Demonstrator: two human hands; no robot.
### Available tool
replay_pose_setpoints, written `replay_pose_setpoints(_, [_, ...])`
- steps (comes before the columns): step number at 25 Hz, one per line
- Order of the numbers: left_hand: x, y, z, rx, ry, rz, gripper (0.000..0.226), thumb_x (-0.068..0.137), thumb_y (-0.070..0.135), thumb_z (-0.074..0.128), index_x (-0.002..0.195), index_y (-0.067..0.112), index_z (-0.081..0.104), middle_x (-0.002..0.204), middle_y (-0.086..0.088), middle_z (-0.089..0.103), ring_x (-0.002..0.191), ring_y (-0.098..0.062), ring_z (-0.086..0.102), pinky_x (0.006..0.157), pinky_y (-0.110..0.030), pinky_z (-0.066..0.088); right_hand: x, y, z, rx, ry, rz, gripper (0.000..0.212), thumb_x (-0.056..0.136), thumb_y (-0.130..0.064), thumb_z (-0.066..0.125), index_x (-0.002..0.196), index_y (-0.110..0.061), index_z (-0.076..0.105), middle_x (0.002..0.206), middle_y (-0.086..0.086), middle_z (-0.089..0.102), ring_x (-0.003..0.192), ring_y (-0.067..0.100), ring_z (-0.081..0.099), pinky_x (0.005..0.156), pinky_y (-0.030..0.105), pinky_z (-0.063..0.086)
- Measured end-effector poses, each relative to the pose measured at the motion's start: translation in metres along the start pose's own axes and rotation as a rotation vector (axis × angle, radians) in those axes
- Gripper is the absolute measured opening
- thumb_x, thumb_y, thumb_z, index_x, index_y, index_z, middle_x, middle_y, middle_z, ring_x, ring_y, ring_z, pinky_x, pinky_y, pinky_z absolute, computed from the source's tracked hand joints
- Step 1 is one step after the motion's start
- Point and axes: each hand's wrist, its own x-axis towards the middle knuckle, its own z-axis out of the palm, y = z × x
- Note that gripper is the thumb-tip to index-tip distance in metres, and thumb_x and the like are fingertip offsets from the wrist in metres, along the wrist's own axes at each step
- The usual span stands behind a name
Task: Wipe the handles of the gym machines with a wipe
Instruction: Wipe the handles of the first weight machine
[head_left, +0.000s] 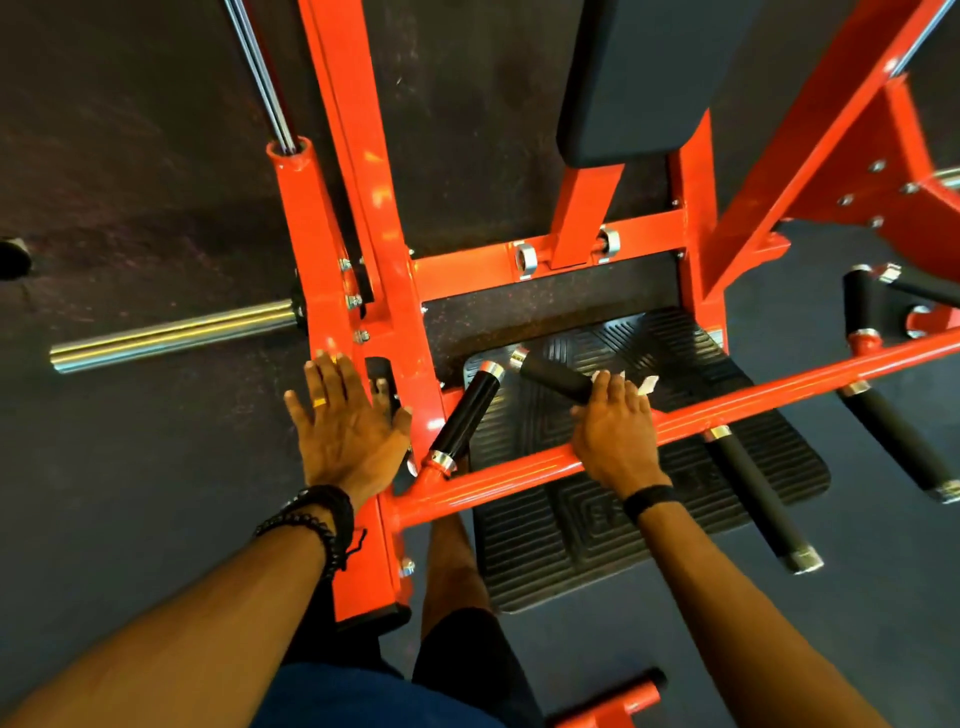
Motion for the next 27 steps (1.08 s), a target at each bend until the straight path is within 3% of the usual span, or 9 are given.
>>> replay_pose_setpoints(2, [0.002, -0.001, 0.002, 0.006, 0.008, -0.026, 0.095, 0.093, 0.062, 0.040, 0.158, 0.005, -0.001, 0.166, -0.017, -0.005, 0.153, -0.032, -0.006, 0.122, -0.058, -0.001, 0.006, -0.028, 0.004, -0.050, -0.121, 0.001, 0.068, 0.095, -0.030, 0.050, 0.144, 0.013, 0.030, 0.144, 0.038, 0.037, 0.136, 0.050, 0.034, 0.114, 0.060, 0.021])
replay_pose_setpoints(4, [0.003, -0.001, 0.003, 0.014, 0.023, -0.025, 0.093, 0.094, 0.063, 0.039, 0.158, 0.006, 0.001, 0.166, -0.016, -0.005, 0.153, -0.032, -0.006, 0.122, -0.058, -0.001, 0.023, -0.063, 0.002, -0.045, -0.163, -0.081, 0.074, 0.097, -0.033, 0.046, 0.149, 0.011, 0.016, 0.151, 0.034, 0.028, 0.142, 0.046, 0.025, 0.120, 0.055, 0.009])
replay_pose_setpoints(7, [0.002, -0.001, 0.003, 0.014, 0.033, -0.030, 0.088, 0.097, 0.059, 0.039, 0.158, 0.008, 0.001, 0.166, -0.015, -0.005, 0.154, -0.031, -0.006, 0.122, -0.058, -0.001, 0.045, -0.091, 0.005, 0.045, -0.151, -0.121, 0.083, 0.095, -0.034, 0.050, 0.151, 0.009, 0.007, 0.152, 0.027, 0.031, 0.142, 0.041, 0.027, 0.122, 0.049, 0.010])
replay_pose_setpoints(11, [0.003, 0.001, 0.001, 0.030, 0.016, -0.048, 0.082, 0.100, 0.055, 0.035, 0.158, 0.009, 0.000, 0.166, -0.014, -0.007, 0.153, -0.031, -0.007, 0.122, -0.058, -0.001, 0.019, -0.041, -0.005, -0.025, -0.075, -0.168, 0.066, 0.095, -0.028, 0.048, 0.152, -0.006, 0.025, 0.154, 0.014, 0.035, 0.144, 0.029, 0.029, 0.122, 0.053, 0.007])
replay_pose_setpoints(14, [0.002, 0.002, 0.000, 0.033, 0.015, -0.058, 0.081, 0.101, 0.054, 0.034, 0.158, 0.009, -0.002, 0.166, -0.013, -0.008, 0.153, -0.030, -0.008, 0.122, -0.058, -0.001, -0.004, -0.001, -0.006, 0.018, 0.015, -0.108, 0.062, 0.092, -0.019, 0.050, 0.149, -0.003, 0.033, 0.151, 0.018, 0.040, 0.142, 0.034, 0.034, 0.120, 0.053, 0.009])
replay_pose_setpoints(19, [0.001, 0.003, -0.003, 0.039, 0.011, -0.052, 0.082, 0.099, 0.050, 0.039, 0.158, 0.010, -0.002, 0.166, -0.013, -0.008, 0.153, -0.030, -0.008, 0.122, -0.058, -0.003, 0.033, -0.047, 0.015, 0.019, -0.026, -0.380, 0.078, 0.083, -0.013, 0.060, 0.150, 0.004, 0.026, 0.148, 0.025, 0.038, 0.137, 0.040, 0.036, 0.122, 0.048, 0.017])
replay_pose_setpoints(22, [0.001, 0.002, -0.003, 0.050, 0.020, -0.048, 0.083, 0.098, 0.051, 0.041, 0.158, 0.010, 0.000, 0.167, -0.012, -0.007, 0.154, -0.030, -0.007, 0.122, -0.058, -0.002, 0.050, -0.056, 0.017, 0.009, -0.008, -0.416, 0.066, 0.088, -0.015, 0.054, 0.148, 0.002, 0.034, 0.146, 0.022, 0.044, 0.134, 0.039, 0.043, 0.120, 0.050, 0.021])
replay_pose_setpoints(25, [0.002, 0.002, -0.003, 0.043, 0.019, -0.053, 0.083, 0.097, 0.050, 0.043, 0.158, 0.010, 0.003, 0.167, -0.012, -0.006, 0.154, -0.029, -0.006, 0.122, -0.058, -0.001, 0.034, -0.010, 0.013, 0.047, 0.074, -0.423, 0.051, 0.094, -0.018, 0.043, 0.141, 0.000, 0.045, 0.136, 0.019, 0.057, 0.124, 0.035, 0.054, 0.116, 0.053, 0.031])
replay_pose_setpoints(27, [0.002, 0.003, -0.003, 0.042, 0.022, -0.056, 0.084, 0.097, 0.049, 0.044, 0.158, 0.009, 0.003, 0.167, -0.012, -0.005, 0.154, -0.029, -0.006, 0.122, -0.058, -0.001, 0.018, 0.030, 0.006, 0.059, 0.114, -0.454, 0.053, 0.086, -0.012, 0.042, 0.136, 0.001, 0.052, 0.132, 0.020, 0.060, 0.121, 0.036, 0.058, 0.114, 0.050, 0.035])
